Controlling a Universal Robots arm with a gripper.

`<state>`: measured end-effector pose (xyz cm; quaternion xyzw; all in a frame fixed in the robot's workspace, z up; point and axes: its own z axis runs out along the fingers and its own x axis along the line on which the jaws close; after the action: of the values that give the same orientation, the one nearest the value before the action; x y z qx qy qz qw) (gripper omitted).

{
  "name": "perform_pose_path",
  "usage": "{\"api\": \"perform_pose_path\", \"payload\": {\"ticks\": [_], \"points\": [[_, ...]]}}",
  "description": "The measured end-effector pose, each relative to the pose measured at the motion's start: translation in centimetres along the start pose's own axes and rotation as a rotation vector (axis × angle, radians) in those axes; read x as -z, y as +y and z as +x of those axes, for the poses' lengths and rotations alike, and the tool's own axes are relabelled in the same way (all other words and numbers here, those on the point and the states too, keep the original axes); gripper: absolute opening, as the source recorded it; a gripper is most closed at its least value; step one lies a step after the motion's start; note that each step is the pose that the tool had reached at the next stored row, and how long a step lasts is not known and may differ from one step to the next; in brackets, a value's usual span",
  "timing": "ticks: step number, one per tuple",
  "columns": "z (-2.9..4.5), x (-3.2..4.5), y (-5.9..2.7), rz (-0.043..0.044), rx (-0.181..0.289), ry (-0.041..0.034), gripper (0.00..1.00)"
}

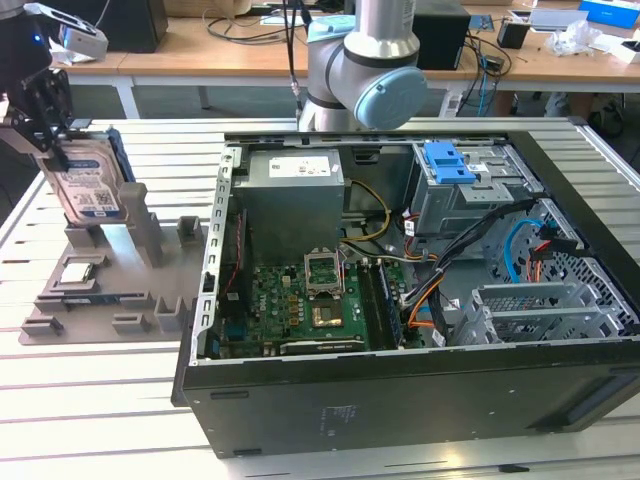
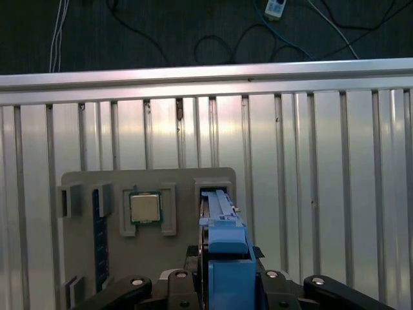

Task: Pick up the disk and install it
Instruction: 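Pick up the disk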

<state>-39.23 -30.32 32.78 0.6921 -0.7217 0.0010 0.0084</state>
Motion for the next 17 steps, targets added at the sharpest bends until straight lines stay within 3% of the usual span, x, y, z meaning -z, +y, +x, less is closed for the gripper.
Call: {"api": "perform_pose_path", "payload": {"ticks": [8, 17], "points": [[-0.01, 0.57, 0.01, 0.0, 0.0, 0.0, 0.37], [-0.03, 3.16, 0.03, 0.0, 0.0, 0.0, 0.37]]}}
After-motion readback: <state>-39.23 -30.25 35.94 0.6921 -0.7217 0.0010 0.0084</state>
